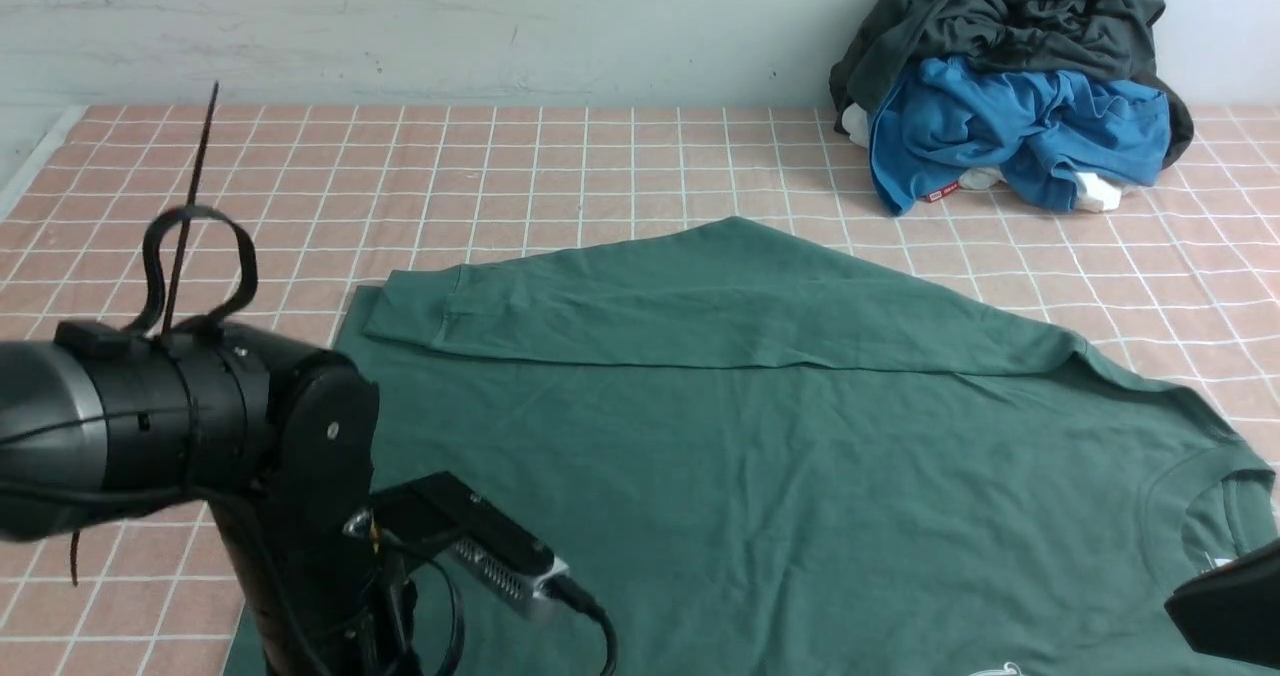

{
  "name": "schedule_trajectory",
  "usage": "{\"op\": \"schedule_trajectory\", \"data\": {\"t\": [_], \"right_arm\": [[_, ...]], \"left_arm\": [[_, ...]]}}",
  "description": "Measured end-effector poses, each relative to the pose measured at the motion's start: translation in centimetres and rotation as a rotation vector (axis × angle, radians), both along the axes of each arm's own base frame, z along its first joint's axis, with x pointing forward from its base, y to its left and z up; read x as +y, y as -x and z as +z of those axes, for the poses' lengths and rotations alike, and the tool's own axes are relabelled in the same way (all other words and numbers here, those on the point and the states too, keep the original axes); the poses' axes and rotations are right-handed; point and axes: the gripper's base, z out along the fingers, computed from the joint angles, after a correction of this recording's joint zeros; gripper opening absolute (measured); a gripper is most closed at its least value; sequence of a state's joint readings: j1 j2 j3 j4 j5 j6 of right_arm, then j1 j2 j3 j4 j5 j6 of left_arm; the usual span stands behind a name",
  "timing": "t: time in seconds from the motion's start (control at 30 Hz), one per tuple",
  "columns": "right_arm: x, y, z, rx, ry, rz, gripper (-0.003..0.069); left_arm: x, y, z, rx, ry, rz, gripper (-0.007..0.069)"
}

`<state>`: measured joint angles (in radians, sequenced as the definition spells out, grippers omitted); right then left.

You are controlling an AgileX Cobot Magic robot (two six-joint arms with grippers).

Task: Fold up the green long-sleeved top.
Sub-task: Use the left arm to clamp the cuff closest to it, then use the left arm to drag and place the cuff at the centered position on the left edge of the fabric

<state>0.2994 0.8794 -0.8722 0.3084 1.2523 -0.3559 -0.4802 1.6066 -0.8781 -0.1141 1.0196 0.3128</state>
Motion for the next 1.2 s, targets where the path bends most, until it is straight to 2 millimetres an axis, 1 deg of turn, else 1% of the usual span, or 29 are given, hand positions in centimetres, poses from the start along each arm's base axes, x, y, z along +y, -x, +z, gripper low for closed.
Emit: {"op": "schedule_trajectory", "data": {"t": [0.17, 0.2, 0.23, 0.27, 0.3, 0.33, 0.43, 0.5, 0.57, 0.63, 0.73, 0.87, 0.97, 1.07, 1.13, 1.17, 1.2], "right_arm": [[0.0, 0.0, 0.0, 0.000, 0.000, -0.001, -0.0014], [0.0, 0.0, 0.0, 0.001, -0.001, -0.002, -0.0014], [0.0, 0.0, 0.0, 0.002, -0.002, -0.005, -0.0014], [0.0, 0.0, 0.0, 0.002, -0.002, -0.005, -0.0014], [0.0, 0.0, 0.0, 0.003, -0.003, -0.006, -0.0014], [0.0, 0.0, 0.0, 0.003, -0.003, -0.004, -0.0014], [0.3, 0.2, 0.0, 0.000, 0.002, 0.021, -0.0014], [0.4, 0.4, 0.0, -0.005, 0.010, 0.037, -0.0014], [0.5, 0.5, 0.1, -0.014, 0.020, 0.054, -0.0014], [0.5, 0.7, 0.1, -0.022, 0.034, 0.062, -0.0014], [0.5, 0.7, 0.1, -0.026, 0.042, 0.062, -0.0014], [0.4, 0.6, 0.1, -0.023, 0.047, 0.047, -0.0014], [0.4, 0.6, 0.1, -0.023, 0.049, 0.045, -0.0014], [0.3, 0.6, 0.0, -0.025, 0.055, 0.043, -0.0014], [0.3, 0.6, 0.0, -0.025, 0.055, 0.043, -0.0014], [0.3, 0.6, 0.0, -0.026, 0.057, 0.043, -0.0014], [0.3, 0.6, 0.0, -0.027, 0.059, 0.043, -0.0014]], "left_arm": [[-1.0, -2.8, 4.0, -0.112, 0.004, -0.038, 0.0030], [-0.9, -2.9, 4.2, -0.117, -0.001, -0.042, 0.0030], [-1.1, -3.7, 5.5, -0.162, -0.007, -0.055, 0.0030], [-1.1, -3.8, 5.6, -0.167, -0.008, -0.057, 0.0030], [-1.2, -4.6, 7.0, -0.212, -0.016, -0.067, 0.0030], [-1.3, -4.8, 7.5, -0.229, -0.019, -0.070, 0.0030], [-1.5, -6.1, 10.0, -0.323, -0.026, -0.082, 0.0030], [-1.6, -6.9, 10.9, -0.366, -0.032, -0.088, 0.0030], [-1.8, -7.6, 11.2, -0.389, -0.044, -0.093, 0.0030], [-2.0, -8.3, 10.9, -0.393, -0.058, -0.099, 0.0030], [-2.3, -9.2, 9.9, -0.381, -0.073, -0.103, 0.0030], [-1.9, -11.1, 7.6, -0.337, -0.095, -0.075, 0.0031], [-1.3, -12.4, 6.0, -0.324, -0.102, -0.051, 0.0051], [-0.9, -13.3, 4.7, -0.317, -0.105, -0.033, 0.0115], [-0.9, -13.6, 4.4, -0.316, -0.106, -0.024, 0.0154], [-0.9, -13.9, 4.2, -0.315, -0.106, 0.003, 0.0225], [-0.9, -14.2, 4.2, -0.318, -0.104, 0.026, 0.0259]]}}
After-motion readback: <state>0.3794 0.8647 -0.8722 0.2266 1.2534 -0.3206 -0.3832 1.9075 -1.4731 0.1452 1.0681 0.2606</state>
